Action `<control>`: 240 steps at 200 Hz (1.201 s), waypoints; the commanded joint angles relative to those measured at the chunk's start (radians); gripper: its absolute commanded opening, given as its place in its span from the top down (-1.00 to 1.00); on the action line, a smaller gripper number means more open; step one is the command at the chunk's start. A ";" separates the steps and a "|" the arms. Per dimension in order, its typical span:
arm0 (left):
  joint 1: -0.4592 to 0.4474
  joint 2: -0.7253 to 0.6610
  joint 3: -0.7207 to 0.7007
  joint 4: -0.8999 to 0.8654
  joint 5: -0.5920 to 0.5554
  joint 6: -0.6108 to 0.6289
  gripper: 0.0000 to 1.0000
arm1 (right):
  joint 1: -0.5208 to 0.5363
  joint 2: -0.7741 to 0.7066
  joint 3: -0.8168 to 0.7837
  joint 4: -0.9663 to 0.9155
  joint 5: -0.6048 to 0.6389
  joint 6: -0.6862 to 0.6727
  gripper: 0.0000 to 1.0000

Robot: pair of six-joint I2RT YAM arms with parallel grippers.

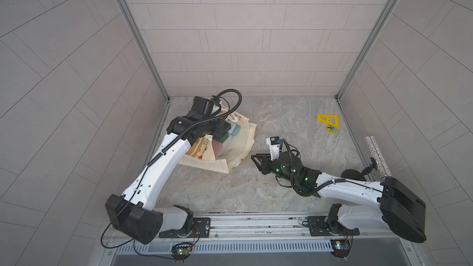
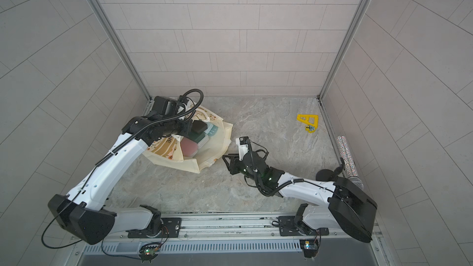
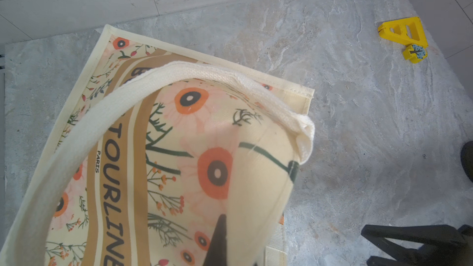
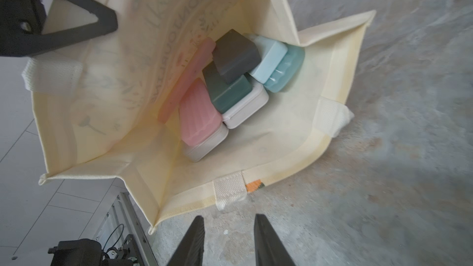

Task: Take out the pencil case from the canvas bag
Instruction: Pick up the pencil case from the canvas bag.

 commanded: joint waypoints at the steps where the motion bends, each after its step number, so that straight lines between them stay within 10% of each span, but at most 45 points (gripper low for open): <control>1: -0.006 -0.084 -0.017 0.009 0.031 -0.020 1.00 | 0.029 0.098 0.026 0.173 0.091 0.014 0.26; 102: -0.005 -0.189 -0.126 0.024 0.018 -0.040 1.00 | 0.160 0.481 0.235 0.277 0.216 -0.113 0.26; 157: -0.005 -0.231 -0.156 0.018 0.061 0.016 1.00 | 0.161 0.563 0.354 0.158 0.079 -0.280 0.23; 240: -0.006 -0.334 -0.245 0.071 0.117 0.052 1.00 | 0.175 0.513 0.328 0.077 0.185 -0.521 0.07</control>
